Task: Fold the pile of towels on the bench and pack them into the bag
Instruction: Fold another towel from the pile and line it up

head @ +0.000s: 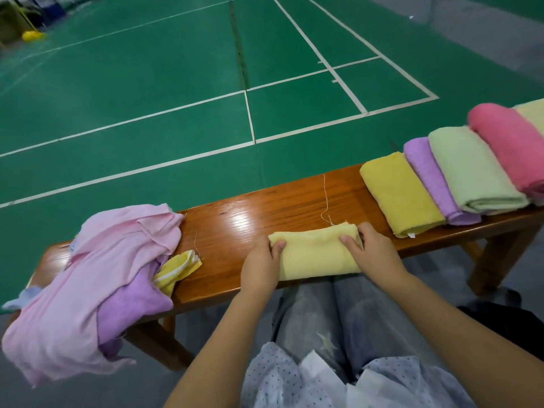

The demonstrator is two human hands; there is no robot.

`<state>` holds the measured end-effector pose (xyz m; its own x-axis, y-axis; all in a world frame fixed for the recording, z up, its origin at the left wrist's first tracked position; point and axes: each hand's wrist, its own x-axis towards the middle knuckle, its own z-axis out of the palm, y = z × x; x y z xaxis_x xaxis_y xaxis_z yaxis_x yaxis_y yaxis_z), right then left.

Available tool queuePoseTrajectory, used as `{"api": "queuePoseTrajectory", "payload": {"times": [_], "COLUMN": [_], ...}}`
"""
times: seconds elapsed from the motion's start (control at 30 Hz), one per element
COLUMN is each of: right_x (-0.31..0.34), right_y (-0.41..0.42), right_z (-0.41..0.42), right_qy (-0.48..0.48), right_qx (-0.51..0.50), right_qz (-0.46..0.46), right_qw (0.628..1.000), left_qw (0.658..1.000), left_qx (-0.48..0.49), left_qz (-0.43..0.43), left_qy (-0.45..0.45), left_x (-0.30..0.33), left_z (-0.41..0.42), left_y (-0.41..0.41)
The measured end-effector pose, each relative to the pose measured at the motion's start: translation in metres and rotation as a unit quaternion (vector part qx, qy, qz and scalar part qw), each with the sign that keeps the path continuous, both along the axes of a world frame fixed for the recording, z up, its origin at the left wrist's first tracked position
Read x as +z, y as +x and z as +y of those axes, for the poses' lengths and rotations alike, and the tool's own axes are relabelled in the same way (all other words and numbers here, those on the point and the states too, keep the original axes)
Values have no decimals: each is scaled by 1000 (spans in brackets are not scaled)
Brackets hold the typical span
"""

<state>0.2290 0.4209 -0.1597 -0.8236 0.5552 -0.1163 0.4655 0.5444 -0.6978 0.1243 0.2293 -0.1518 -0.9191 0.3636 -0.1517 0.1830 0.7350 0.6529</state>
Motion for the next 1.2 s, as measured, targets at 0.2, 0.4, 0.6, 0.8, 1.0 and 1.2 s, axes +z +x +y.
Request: {"api": "queuePoseTrajectory", "payload": {"times": [0.2, 0.4, 0.6, 0.8, 1.0, 1.2], "right_x": [-2, 2, 7, -4, -12, -6], "right_y": [-10, -17, -16, -5, 0, 11], "right_z": [2, 0, -11, -38, -71, -92], "right_qy": [44, 84, -11, -164, -268, -353], "right_qx": [-27, -36, -40, -57, -65, -74], "right_qz": [-43, -62, -22, -5, 40, 23], "right_qw": [998, 994, 999, 985, 960, 932], "left_qw": [997, 993, 994, 935, 940, 835], "left_qx": [46, 63, 105, 290, 242, 194], "left_qz": [5, 8, -15, -36, -190, -399], "left_qy": [-55, -95, -20, 202, 148, 325], "left_x": [-8, -4, 5, -2, -3, -2], "left_z": [12, 18, 12, -25, -48, -36], "left_y": [-10, -15, -27, 7, 44, 63]}}
